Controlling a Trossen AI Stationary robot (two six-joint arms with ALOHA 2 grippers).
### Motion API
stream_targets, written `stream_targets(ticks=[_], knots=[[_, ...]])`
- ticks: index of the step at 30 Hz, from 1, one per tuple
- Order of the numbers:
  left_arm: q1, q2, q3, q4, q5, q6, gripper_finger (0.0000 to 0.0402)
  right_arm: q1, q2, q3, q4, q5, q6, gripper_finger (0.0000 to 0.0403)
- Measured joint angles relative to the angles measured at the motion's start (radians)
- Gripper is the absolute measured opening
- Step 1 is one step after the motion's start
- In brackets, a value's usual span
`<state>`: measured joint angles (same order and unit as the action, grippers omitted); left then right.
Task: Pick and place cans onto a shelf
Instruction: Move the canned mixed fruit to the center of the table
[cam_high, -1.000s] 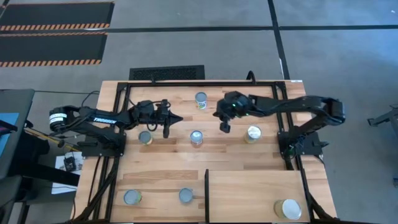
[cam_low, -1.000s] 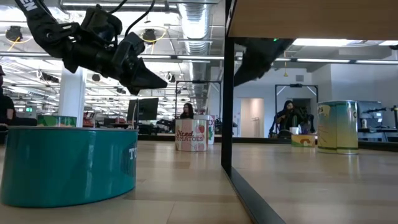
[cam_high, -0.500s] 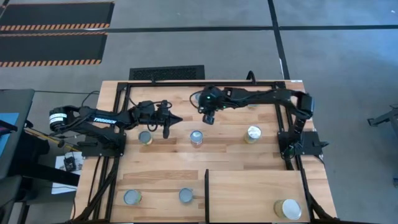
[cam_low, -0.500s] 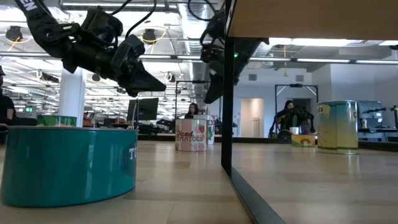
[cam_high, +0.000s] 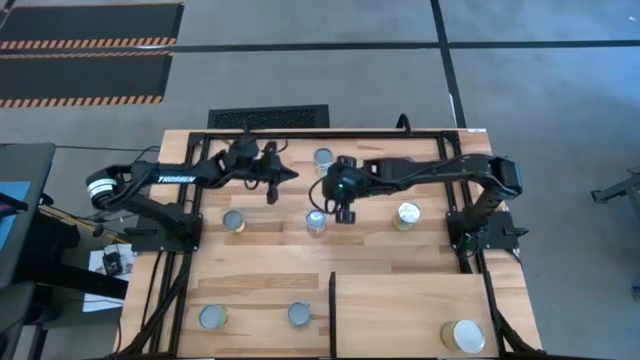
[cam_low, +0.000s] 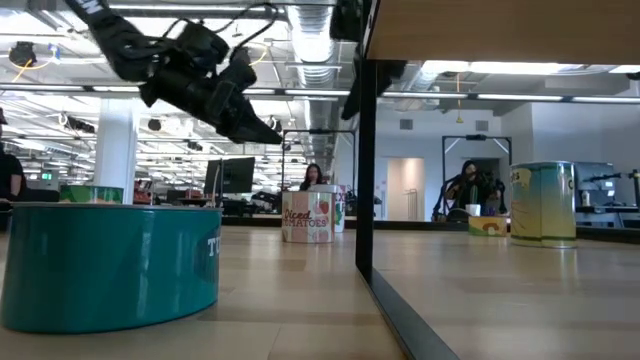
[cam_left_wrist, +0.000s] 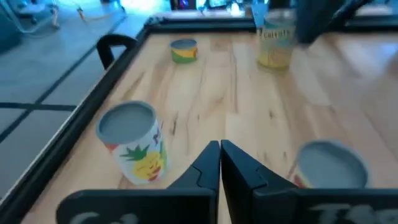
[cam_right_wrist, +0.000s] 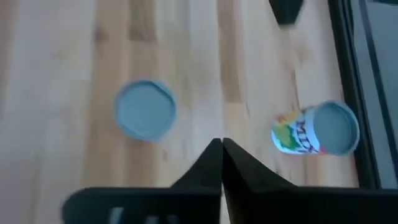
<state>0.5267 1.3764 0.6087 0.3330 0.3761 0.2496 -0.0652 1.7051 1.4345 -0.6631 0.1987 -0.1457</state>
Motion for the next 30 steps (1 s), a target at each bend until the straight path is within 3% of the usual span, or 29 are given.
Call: stream_targets(ticks=[3,8,15,20,30], knots=[[0.021,0.105,0.102,-0.052,0.046,0.082,0.0000,0.026,-0.007,-0.001,0.017,-0.022,0.039,0.0019],[0.023,0.255,0.242,-0.103,0.023,0.190,0.0009,0.055,-0.025,-0.099,0.150,-0.060,0.066,0.0009],[0.027,0.336,0.328,-0.117,-0.058,0.309,0.0079,0.081,-0.124,-0.294,0.404,-0.079,0.135,0.0013],[0.026,0.388,0.341,-0.122,-0.120,0.410,0.0115,0.084,-0.173,-0.339,0.448,-0.076,0.145,0.0004],[0.028,0.496,0.474,-0.228,-0.152,0.534,0.0097,0.085,-0.188,-0.345,0.454,-0.074,0.130,0.0015]])
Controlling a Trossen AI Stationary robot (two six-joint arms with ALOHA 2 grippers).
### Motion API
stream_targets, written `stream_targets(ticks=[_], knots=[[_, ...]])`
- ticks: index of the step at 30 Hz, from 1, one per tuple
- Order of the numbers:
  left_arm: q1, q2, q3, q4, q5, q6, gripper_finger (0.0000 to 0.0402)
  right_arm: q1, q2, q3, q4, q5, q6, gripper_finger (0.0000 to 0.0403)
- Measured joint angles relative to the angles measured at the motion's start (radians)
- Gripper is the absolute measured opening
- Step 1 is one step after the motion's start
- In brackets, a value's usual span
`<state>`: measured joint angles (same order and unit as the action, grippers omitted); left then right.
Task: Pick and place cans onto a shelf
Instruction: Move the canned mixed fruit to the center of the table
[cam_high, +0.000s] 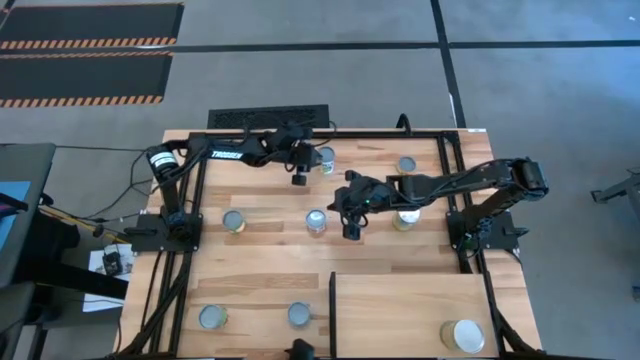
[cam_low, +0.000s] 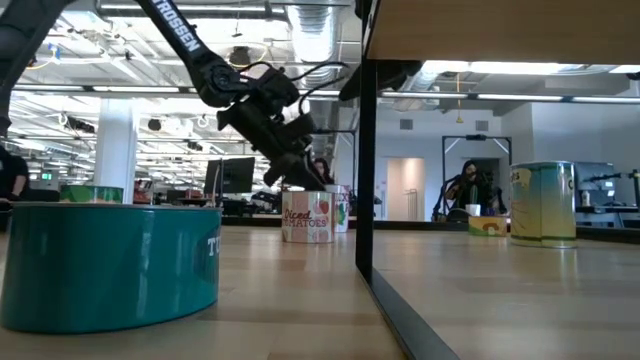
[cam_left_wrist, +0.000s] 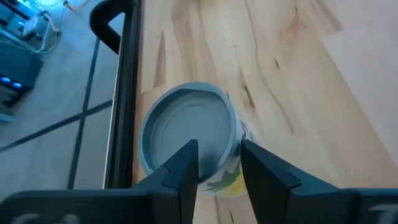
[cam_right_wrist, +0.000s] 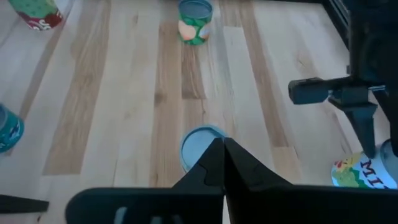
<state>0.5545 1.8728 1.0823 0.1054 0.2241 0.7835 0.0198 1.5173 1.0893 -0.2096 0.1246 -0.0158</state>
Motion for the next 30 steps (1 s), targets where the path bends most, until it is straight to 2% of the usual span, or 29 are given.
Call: stream_targets(ticks=[7,14,19,24,30], knots=[[-0.005,-0.016,0.025,-0.105,0.009,0.068,0.0010,0.003,-0.004,0.000,-0.005,-0.004,0.000,0.0006],[-0.011,-0.134,0.021,-0.361,0.086,0.063,0.0003,0.019,-0.049,0.002,-0.047,-0.002,0.014,0.0010],[-0.063,-0.266,0.011,-0.540,0.094,-0.023,0.0001,0.037,-0.103,0.002,-0.083,0.006,0.015,0.0004],[-0.166,-0.433,-0.061,-0.562,0.097,-0.117,0.0001,0.059,-0.114,0.002,-0.096,0.008,0.015,0.0007],[-0.367,-0.624,-0.182,-0.574,0.111,-0.295,0.0000,0.093,-0.081,0.001,-0.089,0.008,0.013,0.0006]])
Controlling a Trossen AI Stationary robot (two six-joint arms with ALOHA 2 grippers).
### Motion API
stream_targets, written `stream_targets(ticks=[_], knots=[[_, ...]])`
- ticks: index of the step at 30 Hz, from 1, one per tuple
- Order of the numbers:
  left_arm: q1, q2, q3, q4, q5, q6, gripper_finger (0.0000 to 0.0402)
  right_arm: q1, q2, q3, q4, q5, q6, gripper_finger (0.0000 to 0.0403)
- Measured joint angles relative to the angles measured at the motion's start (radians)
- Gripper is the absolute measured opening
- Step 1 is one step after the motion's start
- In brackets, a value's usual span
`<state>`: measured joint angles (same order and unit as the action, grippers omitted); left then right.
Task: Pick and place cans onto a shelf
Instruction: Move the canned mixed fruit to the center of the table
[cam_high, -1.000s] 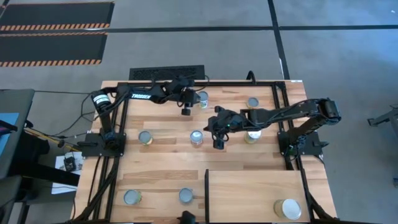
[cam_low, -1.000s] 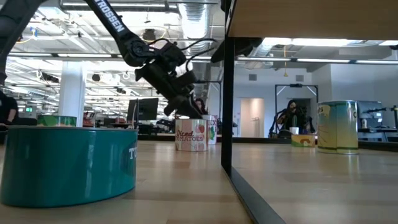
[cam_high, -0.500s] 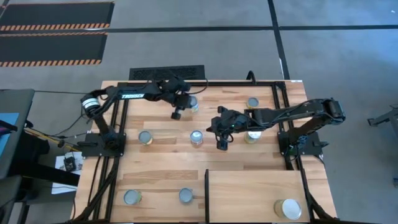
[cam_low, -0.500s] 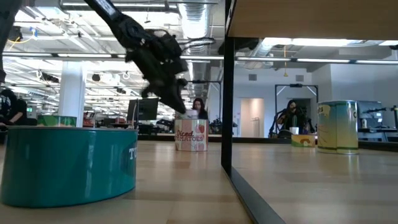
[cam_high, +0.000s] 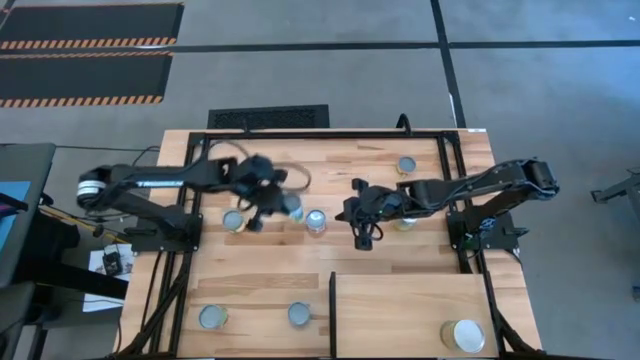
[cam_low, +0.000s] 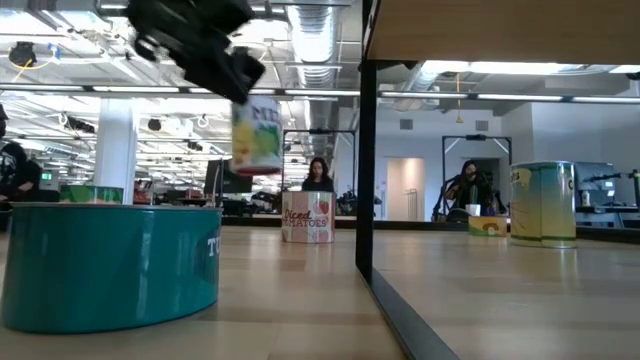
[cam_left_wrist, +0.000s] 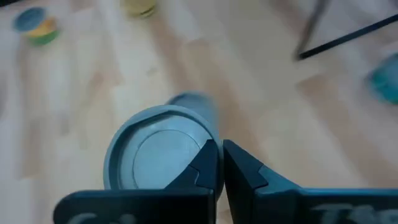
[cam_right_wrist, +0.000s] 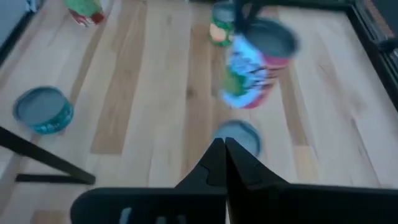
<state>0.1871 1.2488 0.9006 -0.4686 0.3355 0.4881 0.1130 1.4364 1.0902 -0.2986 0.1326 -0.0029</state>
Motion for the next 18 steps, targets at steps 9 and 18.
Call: stream_targets(ticks=[9,18], knots=[[-0.257,-0.040,-0.181,0.198,-0.181,-0.296,0.0000,0.011,0.063,0.000,0.042,-0.001,0.011,0.0005],[-0.337,0.032,-0.221,0.362,-0.229,-0.400,0.0000,0.032,0.130,0.048,0.071,-0.020,0.004,0.0005]])
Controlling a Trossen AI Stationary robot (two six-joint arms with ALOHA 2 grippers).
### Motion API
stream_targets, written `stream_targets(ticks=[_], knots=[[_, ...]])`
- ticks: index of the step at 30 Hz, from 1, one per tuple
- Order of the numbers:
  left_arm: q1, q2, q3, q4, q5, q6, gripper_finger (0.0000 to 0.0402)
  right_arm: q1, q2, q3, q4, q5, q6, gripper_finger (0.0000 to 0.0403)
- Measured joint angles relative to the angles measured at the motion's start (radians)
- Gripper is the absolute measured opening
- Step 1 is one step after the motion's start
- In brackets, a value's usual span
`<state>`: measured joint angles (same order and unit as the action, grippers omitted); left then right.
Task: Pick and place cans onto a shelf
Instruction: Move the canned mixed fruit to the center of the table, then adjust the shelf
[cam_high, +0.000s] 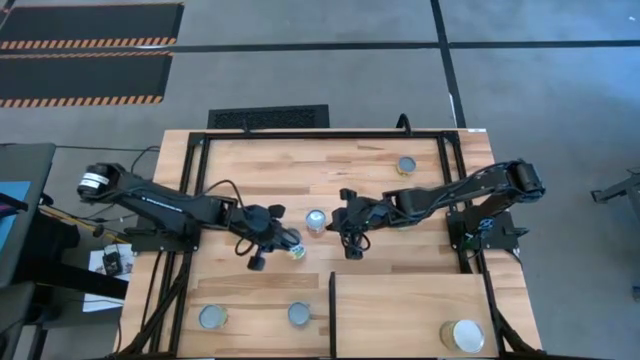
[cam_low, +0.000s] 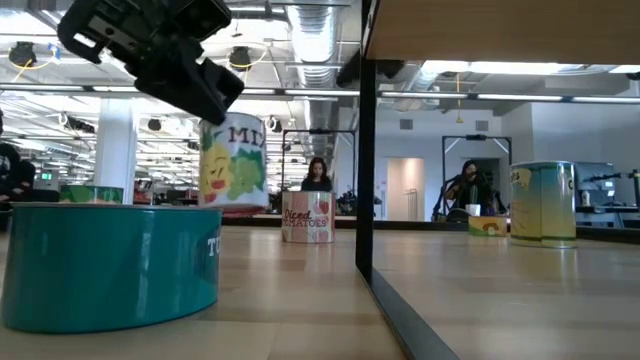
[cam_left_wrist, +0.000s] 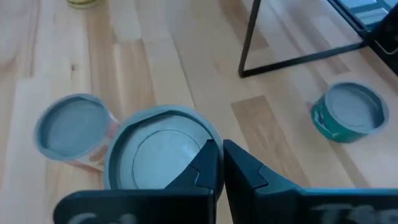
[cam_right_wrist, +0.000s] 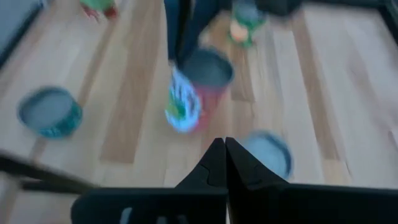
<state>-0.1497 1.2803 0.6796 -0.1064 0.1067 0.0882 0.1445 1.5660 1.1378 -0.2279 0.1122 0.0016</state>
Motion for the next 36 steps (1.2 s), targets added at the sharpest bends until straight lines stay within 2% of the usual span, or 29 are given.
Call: stream_targets(ticks=[9,19,24,28,31,36], knots=[[-0.001,0.070,0.000,0.050,0.001,-0.028,0.0003,0.001,0.077,0.062,-0.030,-0.037,-0.009,0.0005],[-0.001,0.051,0.017,0.025,0.001,-0.059,0.0052,0.004,0.075,0.062,-0.031,-0.038,-0.002,0.0005],[-0.001,-0.031,0.025,0.001,0.001,-0.048,0.0066,0.006,0.075,0.062,-0.027,-0.038,-0.001,0.0006],[-0.008,-0.129,0.003,-0.004,-0.022,-0.047,0.0059,0.006,0.075,0.066,-0.022,-0.038,-0.001,0.0006],[-0.012,-0.210,-0.075,0.068,-0.033,-0.052,0.0041,0.006,0.085,0.101,-0.021,-0.039,-0.001,0.0006],[-0.004,-0.349,-0.264,0.290,-0.034,-0.107,0.0004,0.010,0.170,0.198,-0.045,-0.101,-0.002,0.0005]])
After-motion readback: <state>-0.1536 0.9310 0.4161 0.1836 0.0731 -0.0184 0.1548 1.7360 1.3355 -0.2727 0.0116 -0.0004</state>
